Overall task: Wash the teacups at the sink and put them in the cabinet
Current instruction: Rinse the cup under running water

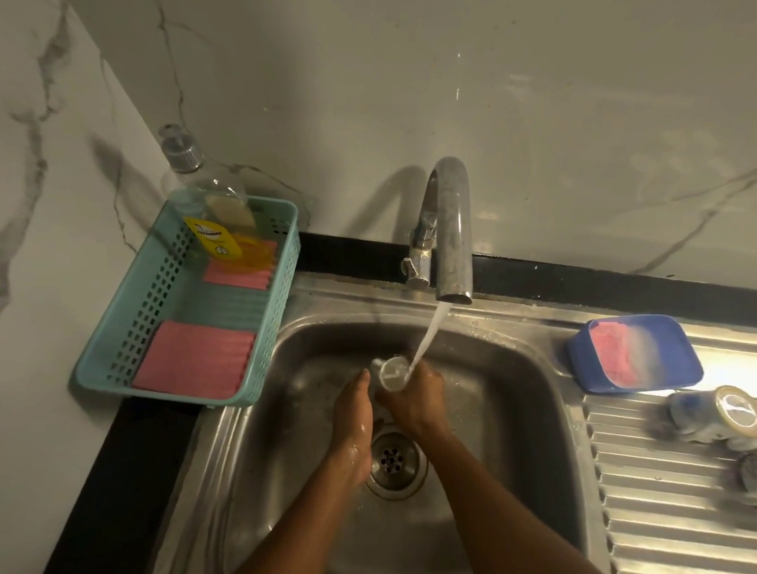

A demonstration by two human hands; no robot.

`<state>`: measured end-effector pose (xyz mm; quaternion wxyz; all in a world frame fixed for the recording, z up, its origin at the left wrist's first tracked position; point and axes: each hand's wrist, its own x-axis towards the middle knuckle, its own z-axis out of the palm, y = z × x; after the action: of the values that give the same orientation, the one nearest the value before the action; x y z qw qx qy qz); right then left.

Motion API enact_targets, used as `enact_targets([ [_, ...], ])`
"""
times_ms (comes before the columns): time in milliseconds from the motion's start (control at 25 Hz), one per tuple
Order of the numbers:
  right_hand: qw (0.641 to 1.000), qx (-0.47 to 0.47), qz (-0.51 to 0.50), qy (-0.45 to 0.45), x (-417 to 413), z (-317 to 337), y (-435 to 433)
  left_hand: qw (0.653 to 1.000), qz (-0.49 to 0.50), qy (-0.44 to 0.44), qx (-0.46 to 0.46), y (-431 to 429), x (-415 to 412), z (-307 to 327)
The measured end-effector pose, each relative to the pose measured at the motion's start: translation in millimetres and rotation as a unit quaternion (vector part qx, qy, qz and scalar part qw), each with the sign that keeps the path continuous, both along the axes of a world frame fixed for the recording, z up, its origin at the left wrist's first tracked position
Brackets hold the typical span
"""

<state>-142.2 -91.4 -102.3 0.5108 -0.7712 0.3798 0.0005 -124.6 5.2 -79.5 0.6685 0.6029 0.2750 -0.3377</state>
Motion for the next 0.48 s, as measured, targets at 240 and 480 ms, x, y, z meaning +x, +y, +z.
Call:
enact_targets([
  [240,0.996,-0.029,0.080,-0.010,-5,32,-13,0.999,-0.031,0.013,-0.035,-14,-3,7],
  [480,0.913,-0.349,0.213,-0.005,-28,70,-25,0.990,-0.038,0.093,-0.099,-40,9,16],
])
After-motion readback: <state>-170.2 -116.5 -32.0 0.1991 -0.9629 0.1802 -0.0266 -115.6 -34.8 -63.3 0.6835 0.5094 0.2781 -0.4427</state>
